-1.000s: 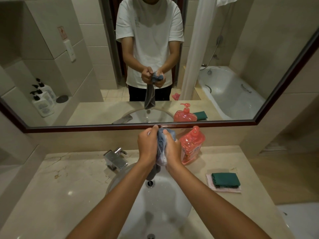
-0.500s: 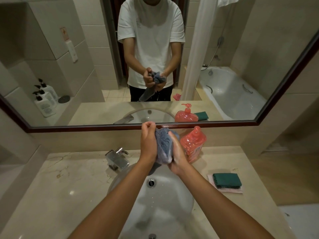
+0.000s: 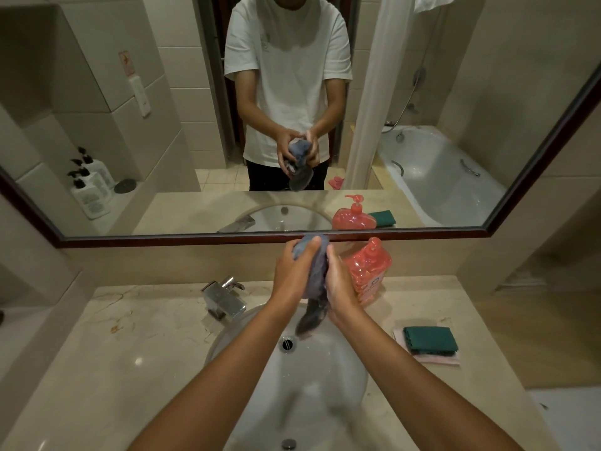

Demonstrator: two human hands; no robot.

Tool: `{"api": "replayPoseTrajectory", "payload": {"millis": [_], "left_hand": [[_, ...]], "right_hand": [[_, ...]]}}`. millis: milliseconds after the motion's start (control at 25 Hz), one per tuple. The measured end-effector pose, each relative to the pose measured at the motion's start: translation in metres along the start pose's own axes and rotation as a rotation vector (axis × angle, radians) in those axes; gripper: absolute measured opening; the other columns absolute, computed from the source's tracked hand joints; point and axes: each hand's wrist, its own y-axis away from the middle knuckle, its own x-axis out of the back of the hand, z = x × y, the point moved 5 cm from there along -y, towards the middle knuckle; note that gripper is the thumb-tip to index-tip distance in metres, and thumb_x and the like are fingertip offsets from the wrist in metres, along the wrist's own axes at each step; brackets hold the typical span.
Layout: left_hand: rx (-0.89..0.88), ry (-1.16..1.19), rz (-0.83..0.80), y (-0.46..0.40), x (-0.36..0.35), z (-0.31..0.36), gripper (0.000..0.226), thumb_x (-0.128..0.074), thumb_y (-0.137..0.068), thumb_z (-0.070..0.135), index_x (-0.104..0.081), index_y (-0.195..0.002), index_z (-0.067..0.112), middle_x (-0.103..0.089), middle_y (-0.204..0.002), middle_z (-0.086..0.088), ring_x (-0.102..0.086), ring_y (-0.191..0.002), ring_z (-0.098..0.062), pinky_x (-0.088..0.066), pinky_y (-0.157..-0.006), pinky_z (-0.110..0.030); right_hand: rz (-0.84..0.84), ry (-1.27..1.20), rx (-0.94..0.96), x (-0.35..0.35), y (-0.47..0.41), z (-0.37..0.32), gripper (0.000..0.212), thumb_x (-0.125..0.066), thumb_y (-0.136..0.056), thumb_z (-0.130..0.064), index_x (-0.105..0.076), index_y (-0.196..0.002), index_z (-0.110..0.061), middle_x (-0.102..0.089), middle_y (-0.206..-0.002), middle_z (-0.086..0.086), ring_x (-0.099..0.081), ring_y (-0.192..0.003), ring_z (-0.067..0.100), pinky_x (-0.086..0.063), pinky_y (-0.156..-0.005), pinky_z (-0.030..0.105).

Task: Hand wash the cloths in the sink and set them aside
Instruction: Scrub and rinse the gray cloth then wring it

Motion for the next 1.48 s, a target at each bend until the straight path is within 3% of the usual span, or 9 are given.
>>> {"api": "replayPoseTrajectory", "payload": {"millis": [120, 280, 520, 680, 800, 1000, 1200, 1320, 1480], "left_hand": [[0.07, 0.13, 0.042, -0.009, 0.011, -0.008, 0.031, -0.073, -0.085, 0.048, -0.067, -0.097, 0.019, -0.076, -0.093, -0.006, -0.074, -0.083, -0.022, -0.06, -0.071, -0.035], [0.205, 0.377, 0.097, -0.019, 0.022, -0.018, 0.033, -0.068, -0.091, 0.034, -0.071, -0.1, 0.002, -0.074, -0.092, -0.017, -0.071, -0.076, -0.027, -0.058, -0.068, -0.037], [0.172, 0.568, 0.087, -0.024, 0.024, 0.006, 0.035, -0.062, -0.096, 0.028, -0.069, -0.109, -0.004, -0.069, -0.098, -0.022, -0.069, -0.082, -0.03, -0.057, -0.076, -0.039], [0.201, 0.653, 0.03, -0.02, 0.025, 0.014, 0.052, -0.054, -0.1, 0.035, -0.061, -0.128, -0.008, -0.065, -0.11, -0.023, -0.064, -0.097, -0.035, -0.054, -0.081, -0.042], [0.227, 0.696, 0.001, -0.021, 0.028, 0.015, 0.058, -0.049, -0.101, 0.043, -0.059, -0.134, -0.003, -0.063, -0.117, -0.021, -0.064, -0.101, -0.036, -0.055, -0.084, -0.045], [0.231, 0.585, -0.013, -0.027, 0.04, -0.003, 0.061, -0.064, -0.087, 0.059, -0.07, -0.101, 0.0, -0.071, -0.102, -0.023, -0.068, -0.098, -0.037, -0.053, -0.094, -0.047], [0.176, 0.408, -0.011, -0.023, 0.025, -0.019, 0.046, -0.064, -0.093, 0.049, -0.064, -0.113, 0.008, -0.072, -0.109, -0.02, -0.073, -0.094, -0.031, -0.056, -0.088, -0.044], [0.175, 0.268, 0.007, -0.023, 0.018, -0.014, 0.052, -0.051, -0.097, 0.059, -0.072, -0.11, 0.013, -0.078, -0.099, -0.01, -0.075, -0.093, -0.025, -0.058, -0.086, -0.041], [0.115, 0.096, 0.035, -0.018, 0.012, -0.009, 0.06, -0.032, -0.104, 0.059, -0.076, -0.093, 0.019, -0.078, -0.085, -0.003, -0.076, -0.084, -0.019, -0.059, -0.081, -0.039]], "right_hand": [[-0.053, -0.027, 0.081, 0.005, -0.002, -0.006, 0.039, -0.042, -0.107, -0.035, -0.073, -0.111, -0.011, -0.077, -0.094, 0.006, -0.075, -0.086, 0.02, -0.059, -0.069, 0.028], [-0.033, -0.07, 0.107, 0.015, -0.008, -0.007, 0.019, -0.055, -0.099, -0.015, -0.07, -0.111, -0.013, -0.074, -0.089, 0.012, -0.067, -0.064, 0.025, -0.048, -0.051, 0.03], [-0.132, 0.0, 0.081, 0.019, -0.014, 0.023, 0.022, -0.059, -0.1, -0.02, -0.069, -0.103, -0.001, -0.071, -0.085, 0.015, -0.067, -0.071, 0.025, -0.052, -0.067, 0.035], [-0.195, 0.185, 0.154, 0.022, -0.018, 0.032, 0.02, -0.059, -0.1, -0.025, -0.067, -0.109, -0.009, -0.076, -0.081, -0.011, -0.07, -0.074, -0.002, -0.05, -0.062, 0.012], [-0.199, 0.285, 0.085, 0.025, -0.02, 0.043, 0.031, -0.054, -0.101, -0.039, -0.068, -0.111, -0.013, -0.077, -0.094, -0.003, -0.072, -0.084, 0.004, -0.053, -0.07, 0.017], [-0.02, -0.036, 0.013, 0.022, -0.021, 0.018, 0.042, -0.052, -0.103, -0.04, -0.058, -0.131, -0.01, -0.068, -0.123, 0.017, -0.065, -0.113, 0.039, -0.052, -0.1, 0.054], [-0.079, 0.128, 0.394, 0.0, -0.007, -0.025, 0.013, -0.059, -0.1, -0.024, -0.071, -0.095, -0.023, -0.075, -0.087, -0.003, -0.071, -0.084, 0.012, -0.056, -0.074, 0.032], [-0.073, 0.255, 0.508, -0.013, 0.001, -0.026, 0.012, -0.055, -0.102, -0.026, -0.066, -0.102, -0.02, -0.07, -0.102, 0.003, -0.067, -0.098, 0.019, -0.055, -0.088, 0.04], [0.098, 0.498, 0.607, -0.02, 0.004, -0.023, 0.048, -0.037, -0.095, -0.05, -0.062, -0.115, -0.013, -0.059, -0.122, 0.008, -0.056, -0.114, 0.026, -0.048, -0.095, 0.048]]}}
